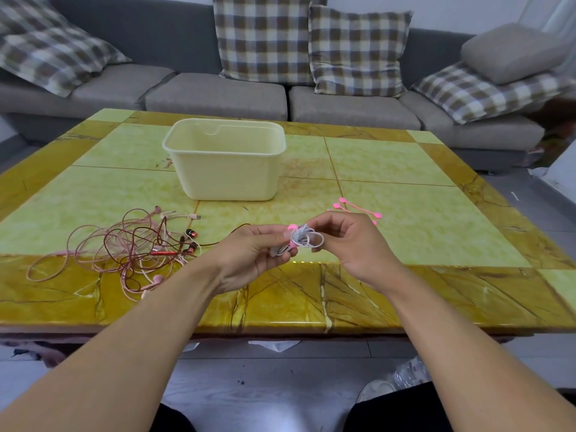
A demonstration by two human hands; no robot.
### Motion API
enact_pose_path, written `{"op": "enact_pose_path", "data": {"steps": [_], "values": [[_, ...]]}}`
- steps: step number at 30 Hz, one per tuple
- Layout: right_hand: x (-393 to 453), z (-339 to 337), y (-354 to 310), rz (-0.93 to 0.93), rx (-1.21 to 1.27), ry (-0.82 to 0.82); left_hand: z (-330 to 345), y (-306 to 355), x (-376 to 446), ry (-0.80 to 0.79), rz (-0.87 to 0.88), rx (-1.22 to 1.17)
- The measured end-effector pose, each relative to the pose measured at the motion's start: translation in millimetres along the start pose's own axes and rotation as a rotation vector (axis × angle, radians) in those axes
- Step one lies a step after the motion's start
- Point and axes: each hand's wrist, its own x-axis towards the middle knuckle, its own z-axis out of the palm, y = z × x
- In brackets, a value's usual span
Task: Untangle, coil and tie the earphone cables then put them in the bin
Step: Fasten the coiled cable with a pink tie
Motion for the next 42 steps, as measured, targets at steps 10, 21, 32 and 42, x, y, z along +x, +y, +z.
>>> {"op": "enact_pose_path", "data": {"steps": [10, 21, 32, 42], "values": [[-3.4, 2.2, -6.4, -0.100, -0.093, -0.036, 0.2, 0.7, -4.4, -0.078, -0.110, -0.033], [6.0, 12.9, -1.3, 0.030, 0.099, 0.155, 7.8, -5.8, 2.1, 0.271, 0.268, 0.380], [7.3, 19.9, -1.1, 0.097, 0.143, 0.209, 21.7, -17.5, 0.2, 0.376, 0.516, 0.338], [1.9, 17.7, 2.3, 0.087, 0.011, 0.261, 21.1, -19.2, 3.6, 0.357, 0.359, 0.167]]}}
